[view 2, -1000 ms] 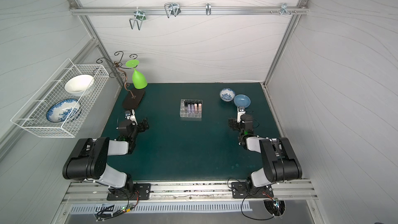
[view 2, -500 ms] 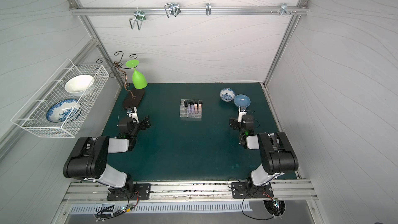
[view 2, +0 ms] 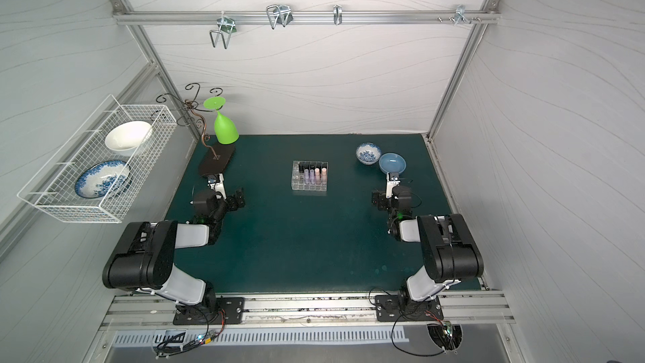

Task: Arrange the lipsticks in the organizer
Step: Reset both arms

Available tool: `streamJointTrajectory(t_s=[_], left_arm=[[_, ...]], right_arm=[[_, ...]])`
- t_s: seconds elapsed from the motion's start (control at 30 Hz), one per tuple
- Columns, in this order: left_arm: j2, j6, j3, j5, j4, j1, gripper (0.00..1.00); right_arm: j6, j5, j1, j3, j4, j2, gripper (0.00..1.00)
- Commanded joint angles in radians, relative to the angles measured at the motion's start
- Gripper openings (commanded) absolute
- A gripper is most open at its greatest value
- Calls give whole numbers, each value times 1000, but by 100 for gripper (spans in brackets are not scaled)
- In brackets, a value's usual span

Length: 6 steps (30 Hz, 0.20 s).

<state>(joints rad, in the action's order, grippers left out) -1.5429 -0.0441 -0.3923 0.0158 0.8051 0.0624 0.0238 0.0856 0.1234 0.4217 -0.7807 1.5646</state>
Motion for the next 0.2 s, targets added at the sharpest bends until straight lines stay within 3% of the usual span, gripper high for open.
streamJointTrajectory(t_s=[0.0, 0.17], left_arm=[[-7, 11, -33, 0, 23, -6, 100], [-7, 12, -33, 0, 23, -7, 100]], right_arm=[[22, -86, -10, 12, -26, 3, 99], [6, -88, -22, 26, 4, 5, 99]])
